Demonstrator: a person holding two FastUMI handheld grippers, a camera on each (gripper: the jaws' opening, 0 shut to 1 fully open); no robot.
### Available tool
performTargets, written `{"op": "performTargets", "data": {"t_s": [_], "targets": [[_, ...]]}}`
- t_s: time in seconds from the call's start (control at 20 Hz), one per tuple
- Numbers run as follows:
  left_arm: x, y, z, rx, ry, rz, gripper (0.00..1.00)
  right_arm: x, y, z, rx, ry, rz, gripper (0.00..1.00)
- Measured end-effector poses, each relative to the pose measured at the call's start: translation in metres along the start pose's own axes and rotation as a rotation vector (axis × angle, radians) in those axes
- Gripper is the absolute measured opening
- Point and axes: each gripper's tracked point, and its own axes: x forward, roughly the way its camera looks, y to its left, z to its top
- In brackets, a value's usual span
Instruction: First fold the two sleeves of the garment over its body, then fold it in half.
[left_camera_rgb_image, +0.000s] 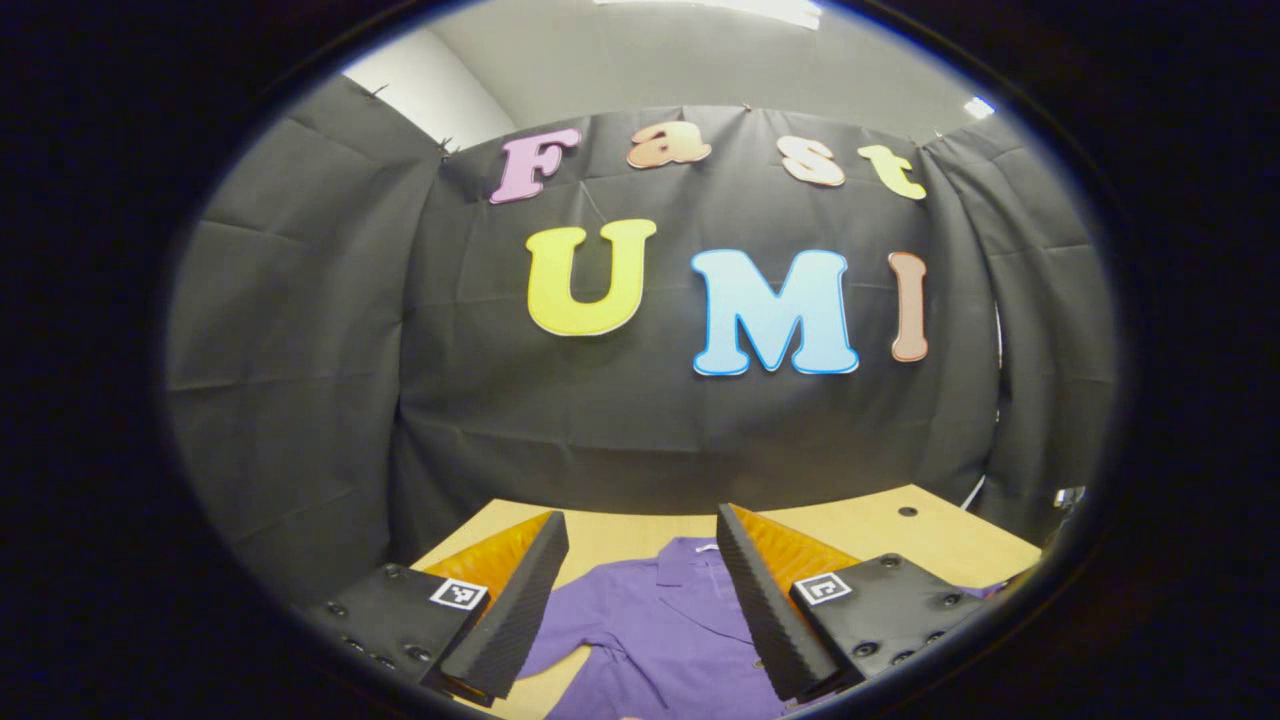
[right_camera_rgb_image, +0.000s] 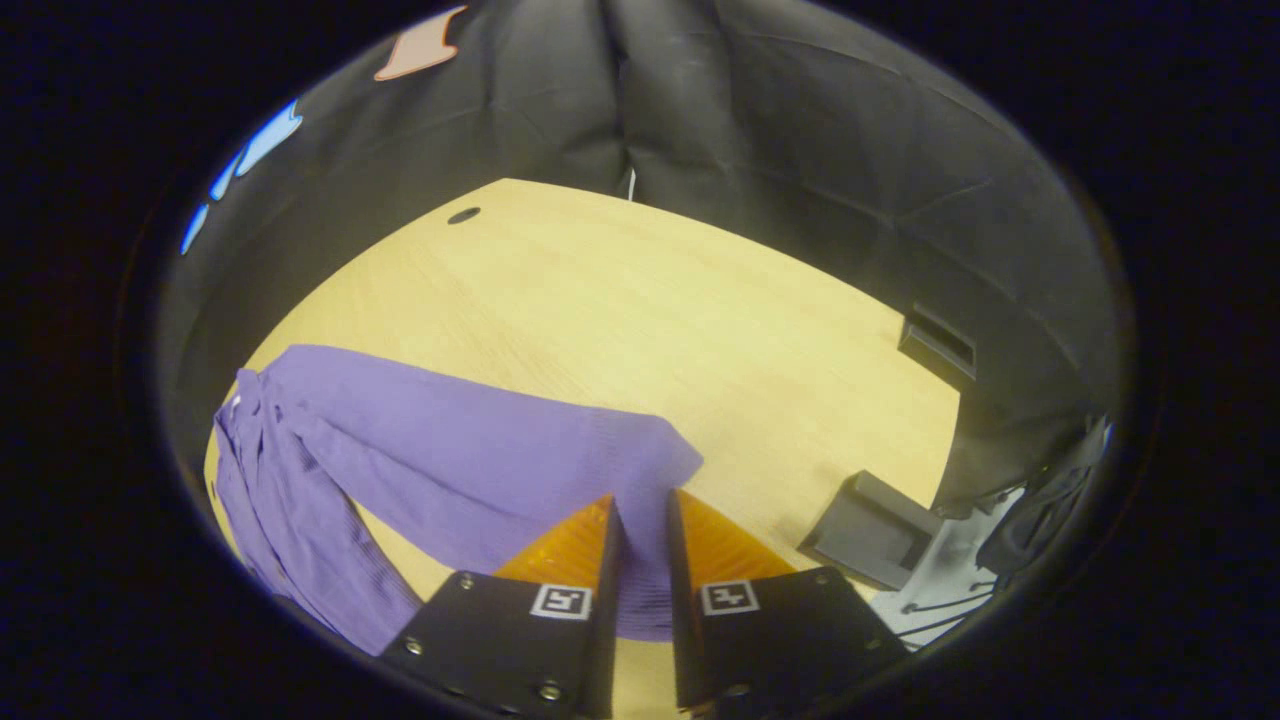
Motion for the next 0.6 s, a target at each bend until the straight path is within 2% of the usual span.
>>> {"op": "performTargets", "data": {"t_s": [0.05, 0.15, 0.2, 0.45, 0.6], "targets": [[0.001, 0.005, -0.001, -0.003, -0.001, 0.009, 0.96, 0.002, -0.003, -0.007, 0.007, -0.005, 0.006, 0.15], [0.0, 0.013, -0.001, -0.009, -0.003, 0.023, 0.96, 0.0, -0.007, -0.005, -0.003, -0.016, 0.025, 0.14], [0.0, 0.016, -0.002, -0.012, 0.0, 0.029, 0.96, 0.002, -0.008, -0.004, -0.005, -0.018, 0.031, 0.05], [0.0, 0.031, -0.012, -0.014, 0.017, 0.052, 0.96, -0.004, 0.0, 0.013, -0.006, -0.055, 0.109, 0.02], [0.004, 0.039, -0.014, -0.002, 0.021, 0.062, 0.96, -0.029, 0.028, 0.05, -0.009, -0.124, 0.17, 0.01]]}}
